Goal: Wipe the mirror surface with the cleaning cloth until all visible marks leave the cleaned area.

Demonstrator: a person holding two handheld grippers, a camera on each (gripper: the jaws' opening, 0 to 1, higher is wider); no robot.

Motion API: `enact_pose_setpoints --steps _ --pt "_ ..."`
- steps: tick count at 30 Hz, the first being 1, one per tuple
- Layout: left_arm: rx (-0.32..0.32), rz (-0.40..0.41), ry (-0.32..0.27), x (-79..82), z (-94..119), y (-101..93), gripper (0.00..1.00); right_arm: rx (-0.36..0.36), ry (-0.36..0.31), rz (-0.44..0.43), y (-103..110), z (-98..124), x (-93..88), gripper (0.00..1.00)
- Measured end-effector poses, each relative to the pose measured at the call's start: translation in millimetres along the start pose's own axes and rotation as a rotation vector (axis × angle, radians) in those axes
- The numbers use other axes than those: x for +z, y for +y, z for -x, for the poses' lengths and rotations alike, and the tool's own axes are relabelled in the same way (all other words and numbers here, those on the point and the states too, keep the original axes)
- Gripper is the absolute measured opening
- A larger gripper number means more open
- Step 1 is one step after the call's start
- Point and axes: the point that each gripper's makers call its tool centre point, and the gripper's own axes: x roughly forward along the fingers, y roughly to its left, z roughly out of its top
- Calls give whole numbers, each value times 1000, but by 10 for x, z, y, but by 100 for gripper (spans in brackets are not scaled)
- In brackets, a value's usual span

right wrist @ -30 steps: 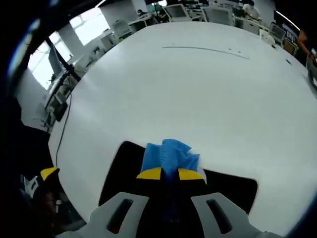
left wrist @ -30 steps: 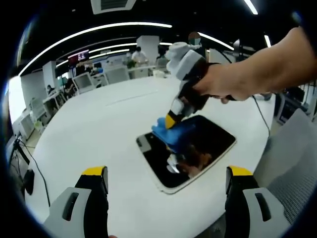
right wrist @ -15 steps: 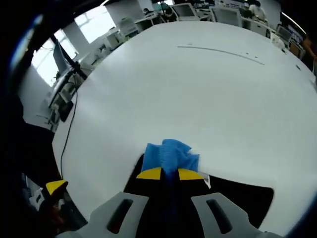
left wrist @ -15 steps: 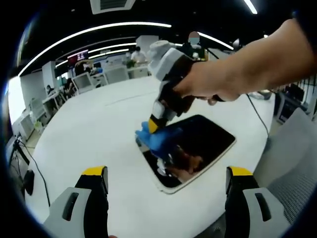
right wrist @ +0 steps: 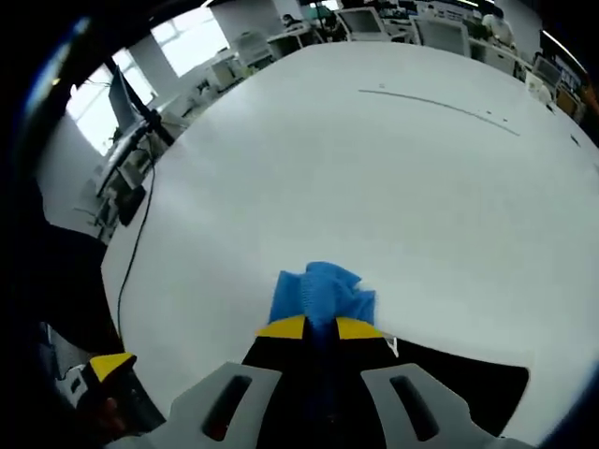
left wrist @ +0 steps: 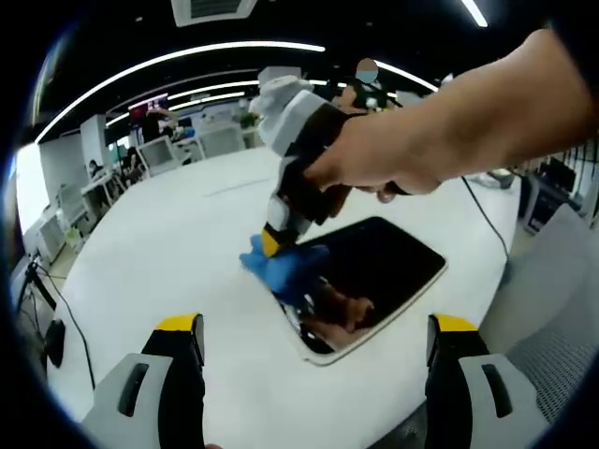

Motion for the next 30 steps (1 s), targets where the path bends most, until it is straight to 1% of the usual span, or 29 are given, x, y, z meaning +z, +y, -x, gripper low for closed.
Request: enact_pose_setpoints --steps 7,15,21,23,30 --pt "2 1 -1 1 -3 9 99 7 -18 -10 10 62 -32 5" --pt "6 1 -1 6 3 13 99 18 -26 -21 -3 24 -51 5" --pt "5 0 2 0 2 5 99 24 -29 -21 22 52 -108 5" --pt "5 -1 1 2 4 3 99 26 -29 -22 48 91 -142 5" --pt "5 -2 2 0 12 -6 99 39 -22 -17 82 96 -215 4"
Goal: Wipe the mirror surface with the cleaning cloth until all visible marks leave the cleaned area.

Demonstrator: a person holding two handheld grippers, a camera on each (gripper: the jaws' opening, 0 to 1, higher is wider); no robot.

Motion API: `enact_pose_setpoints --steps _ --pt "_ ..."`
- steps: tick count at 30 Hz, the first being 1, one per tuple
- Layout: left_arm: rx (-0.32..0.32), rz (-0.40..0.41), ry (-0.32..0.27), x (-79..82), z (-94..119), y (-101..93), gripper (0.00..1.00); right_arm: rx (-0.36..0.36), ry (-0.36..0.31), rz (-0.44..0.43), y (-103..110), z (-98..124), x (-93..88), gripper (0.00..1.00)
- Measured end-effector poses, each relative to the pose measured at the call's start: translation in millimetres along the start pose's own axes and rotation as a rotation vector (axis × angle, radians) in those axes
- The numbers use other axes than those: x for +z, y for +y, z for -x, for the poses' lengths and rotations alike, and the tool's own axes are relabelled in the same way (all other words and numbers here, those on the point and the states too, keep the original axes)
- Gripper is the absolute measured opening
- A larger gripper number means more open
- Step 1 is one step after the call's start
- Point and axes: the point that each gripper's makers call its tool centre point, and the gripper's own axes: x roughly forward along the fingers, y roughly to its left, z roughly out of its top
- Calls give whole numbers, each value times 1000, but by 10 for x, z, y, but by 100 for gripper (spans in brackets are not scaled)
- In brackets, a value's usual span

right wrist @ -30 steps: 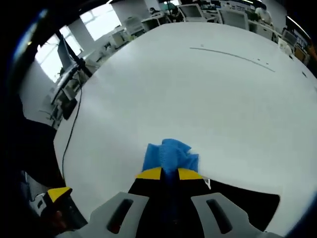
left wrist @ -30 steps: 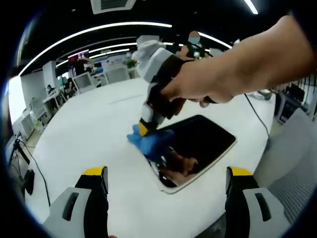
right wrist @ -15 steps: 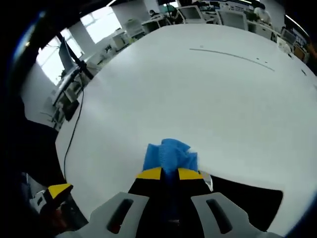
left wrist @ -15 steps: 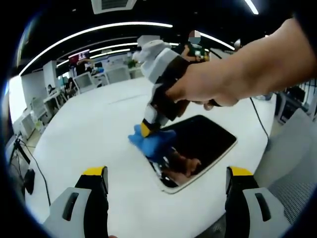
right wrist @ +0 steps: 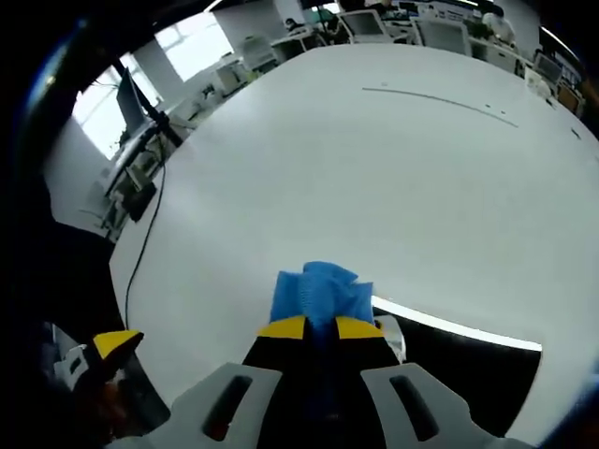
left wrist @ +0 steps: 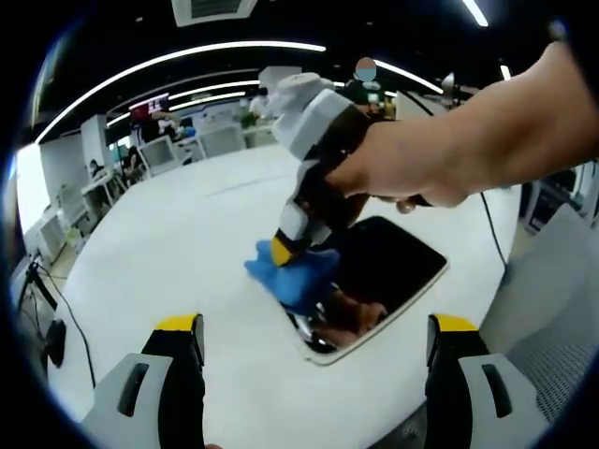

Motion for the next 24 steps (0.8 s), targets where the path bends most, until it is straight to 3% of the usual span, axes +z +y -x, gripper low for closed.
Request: enact_pose_setpoints --steps 24 --pt "-9 -15 7 -12 1 -26 99 41 25 31 191 70 -255 4"
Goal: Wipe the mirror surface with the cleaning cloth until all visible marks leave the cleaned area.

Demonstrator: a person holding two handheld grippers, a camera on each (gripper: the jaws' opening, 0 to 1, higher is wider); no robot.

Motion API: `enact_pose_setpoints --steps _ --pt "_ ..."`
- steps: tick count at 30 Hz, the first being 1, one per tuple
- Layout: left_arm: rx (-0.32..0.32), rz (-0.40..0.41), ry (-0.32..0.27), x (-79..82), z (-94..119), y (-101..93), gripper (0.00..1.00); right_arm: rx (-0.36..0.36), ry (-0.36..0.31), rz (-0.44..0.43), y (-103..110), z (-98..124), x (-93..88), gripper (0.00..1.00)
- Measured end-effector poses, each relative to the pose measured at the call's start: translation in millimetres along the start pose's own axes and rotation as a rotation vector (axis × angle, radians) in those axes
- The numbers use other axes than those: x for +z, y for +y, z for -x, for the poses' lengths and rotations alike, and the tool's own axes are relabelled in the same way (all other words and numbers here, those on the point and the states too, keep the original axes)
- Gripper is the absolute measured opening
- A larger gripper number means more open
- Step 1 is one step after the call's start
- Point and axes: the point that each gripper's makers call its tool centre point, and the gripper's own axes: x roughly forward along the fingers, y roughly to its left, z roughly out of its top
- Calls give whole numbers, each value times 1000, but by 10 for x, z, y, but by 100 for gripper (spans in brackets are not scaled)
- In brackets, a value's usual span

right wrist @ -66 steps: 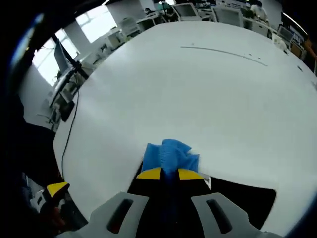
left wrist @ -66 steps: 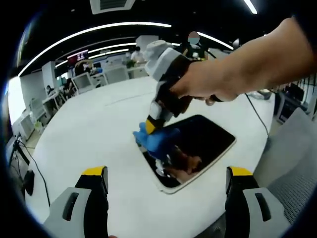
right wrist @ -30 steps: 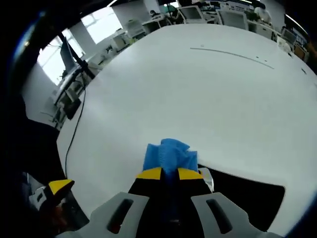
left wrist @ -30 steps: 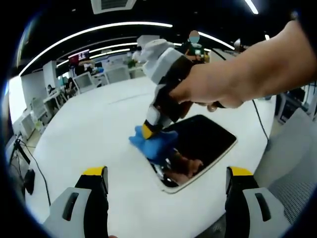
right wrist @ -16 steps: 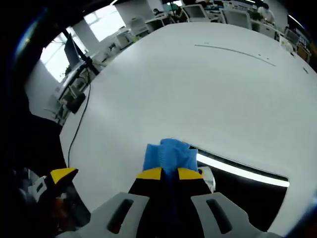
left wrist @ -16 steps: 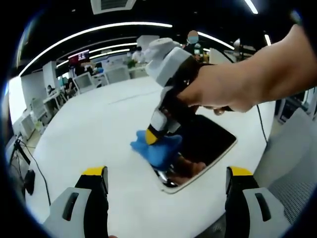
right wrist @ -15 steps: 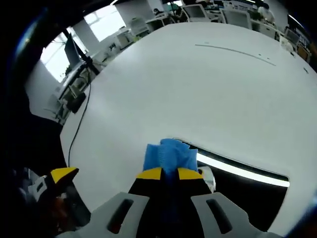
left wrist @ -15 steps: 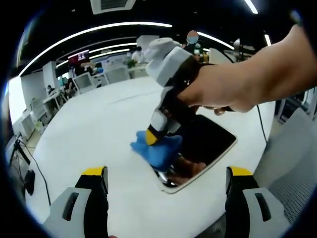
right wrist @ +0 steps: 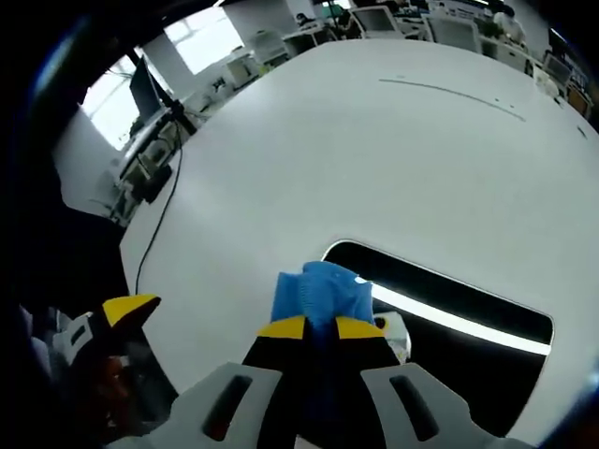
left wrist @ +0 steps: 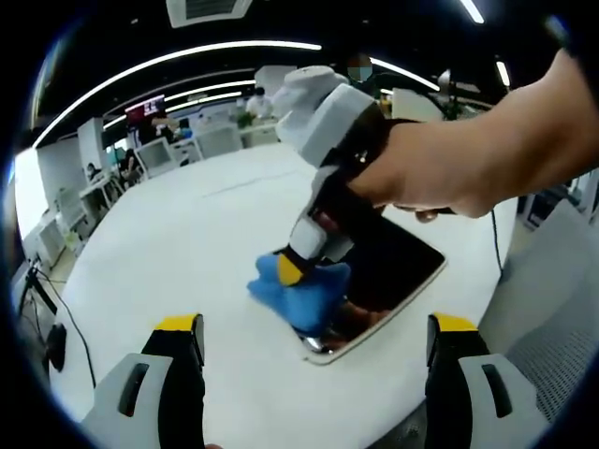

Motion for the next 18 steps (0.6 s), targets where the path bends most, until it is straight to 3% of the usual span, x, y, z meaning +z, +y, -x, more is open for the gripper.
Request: enact_pose_setpoints --steps 18 --pt "7 0 8 -13 6 16 99 3 -20 61 4 20 -29 4"
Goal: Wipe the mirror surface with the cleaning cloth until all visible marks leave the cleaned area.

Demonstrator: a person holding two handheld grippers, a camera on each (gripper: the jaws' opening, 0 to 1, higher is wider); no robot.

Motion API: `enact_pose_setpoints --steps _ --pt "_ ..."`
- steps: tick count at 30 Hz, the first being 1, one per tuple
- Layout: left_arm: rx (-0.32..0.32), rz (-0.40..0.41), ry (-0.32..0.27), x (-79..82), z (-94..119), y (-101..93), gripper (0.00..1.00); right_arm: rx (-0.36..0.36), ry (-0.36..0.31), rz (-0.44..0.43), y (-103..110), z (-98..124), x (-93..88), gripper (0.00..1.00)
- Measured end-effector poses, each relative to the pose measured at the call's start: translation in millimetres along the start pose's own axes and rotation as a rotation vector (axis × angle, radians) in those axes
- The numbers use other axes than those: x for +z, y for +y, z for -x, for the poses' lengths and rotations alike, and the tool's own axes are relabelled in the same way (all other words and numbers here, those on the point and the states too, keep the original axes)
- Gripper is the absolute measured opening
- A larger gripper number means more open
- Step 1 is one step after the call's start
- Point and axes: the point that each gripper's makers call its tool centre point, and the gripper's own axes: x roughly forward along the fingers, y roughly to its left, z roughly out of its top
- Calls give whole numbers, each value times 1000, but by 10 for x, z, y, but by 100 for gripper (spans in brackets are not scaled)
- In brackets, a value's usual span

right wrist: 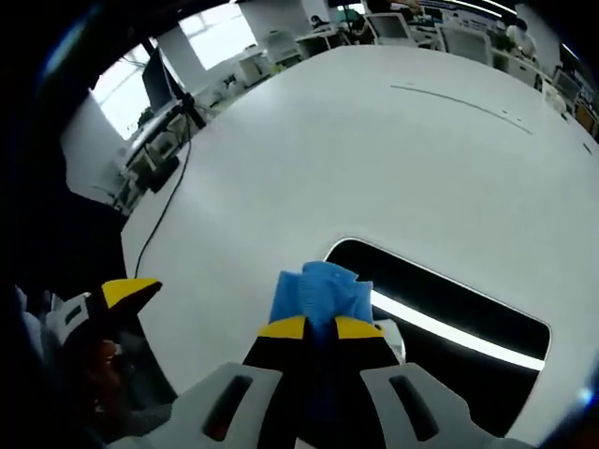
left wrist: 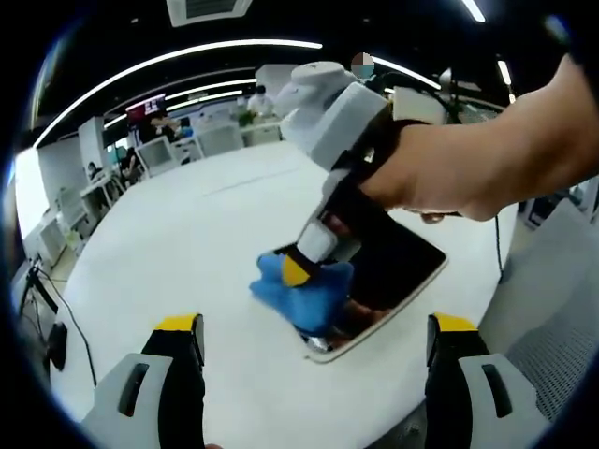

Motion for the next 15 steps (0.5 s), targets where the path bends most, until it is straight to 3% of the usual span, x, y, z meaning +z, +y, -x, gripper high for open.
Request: enact_pose_setpoints --steps 15 --pt "2 0 5 3 -7 18 99 -11 -17 -8 -141 69 -53 4"
